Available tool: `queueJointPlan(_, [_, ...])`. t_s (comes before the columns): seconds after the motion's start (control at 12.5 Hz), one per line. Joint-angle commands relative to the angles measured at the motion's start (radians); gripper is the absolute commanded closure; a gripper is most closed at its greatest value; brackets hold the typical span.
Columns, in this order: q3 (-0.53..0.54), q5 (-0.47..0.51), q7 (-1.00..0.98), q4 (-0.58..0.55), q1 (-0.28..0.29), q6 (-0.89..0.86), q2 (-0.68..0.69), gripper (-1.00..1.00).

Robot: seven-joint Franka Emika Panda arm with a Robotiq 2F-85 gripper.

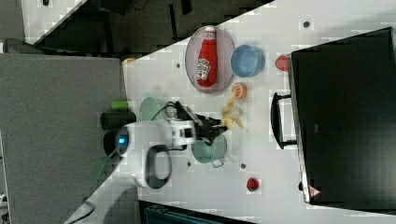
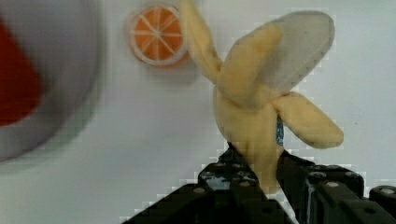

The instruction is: Pick banana from table and place on oven.

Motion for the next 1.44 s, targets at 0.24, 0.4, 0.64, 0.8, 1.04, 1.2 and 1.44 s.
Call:
queueJointPlan(0.24, [0.003,-0.010,0.033,0.180,-0.016,-0.443,-0.320,0.47])
queueJointPlan(0.4, [-0.002,-0.010,0.033,0.290,-0.017,-0.632,-0.351,0.47])
queueJointPlan(0.64, [-0.029,-0.010,0.031,0.439,-0.020,-0.791,-0.332,0.47])
queueJointPlan(0.8, [-0.071,-0.010,0.029,0.506,-0.024,-0.797,-0.303,0.47])
queueJointPlan(1.04, [-0.173,-0.011,-0.054,0.546,-0.034,-0.793,-0.255,0.47])
queueJointPlan(1.2, [-0.250,-0.013,-0.152,0.547,-0.039,-0.789,-0.225,0.47])
queueJointPlan(1.44, [-0.366,-0.027,-0.327,0.547,-0.045,-0.740,-0.167,0.47])
